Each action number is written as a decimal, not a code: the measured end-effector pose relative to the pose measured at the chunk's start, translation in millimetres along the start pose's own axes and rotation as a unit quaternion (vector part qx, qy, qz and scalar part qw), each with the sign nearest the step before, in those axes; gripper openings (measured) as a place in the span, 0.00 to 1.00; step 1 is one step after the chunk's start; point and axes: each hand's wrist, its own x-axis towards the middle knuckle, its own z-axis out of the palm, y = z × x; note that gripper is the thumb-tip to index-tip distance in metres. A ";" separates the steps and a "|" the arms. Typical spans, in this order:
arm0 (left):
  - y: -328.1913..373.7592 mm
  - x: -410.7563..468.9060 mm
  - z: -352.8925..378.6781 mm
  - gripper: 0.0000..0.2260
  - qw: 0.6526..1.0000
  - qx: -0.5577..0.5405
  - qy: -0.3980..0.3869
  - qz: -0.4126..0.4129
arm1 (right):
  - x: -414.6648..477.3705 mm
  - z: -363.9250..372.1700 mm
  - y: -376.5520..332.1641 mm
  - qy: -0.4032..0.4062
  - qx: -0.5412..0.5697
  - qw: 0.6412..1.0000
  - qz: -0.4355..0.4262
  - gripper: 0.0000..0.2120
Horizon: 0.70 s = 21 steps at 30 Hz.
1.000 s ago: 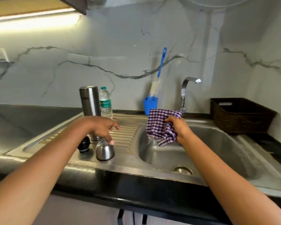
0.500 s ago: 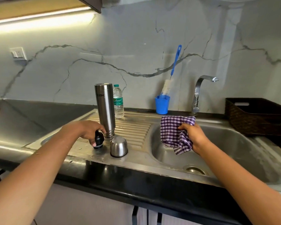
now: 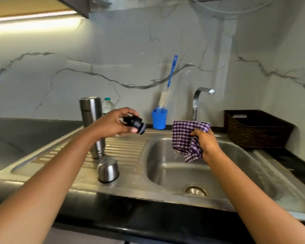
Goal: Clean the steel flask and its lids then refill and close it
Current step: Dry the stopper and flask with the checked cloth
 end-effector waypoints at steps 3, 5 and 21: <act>11.1 27.7 66.2 0.19 0.989 -0.130 -0.059 -0.043 | 12.7 -25.1 -20.0 0.065 0.011 0.996 -0.052 0.14; 3.2 46.8 117.9 0.20 0.987 0.041 -0.138 -0.077 | 22.1 -44.1 -29.0 0.092 -0.006 0.993 -0.074 0.14; -22.3 66.9 182.7 0.11 0.908 -0.356 -0.054 -0.214 | 33.5 -60.8 8.9 -0.001 -0.237 0.968 -0.082 0.13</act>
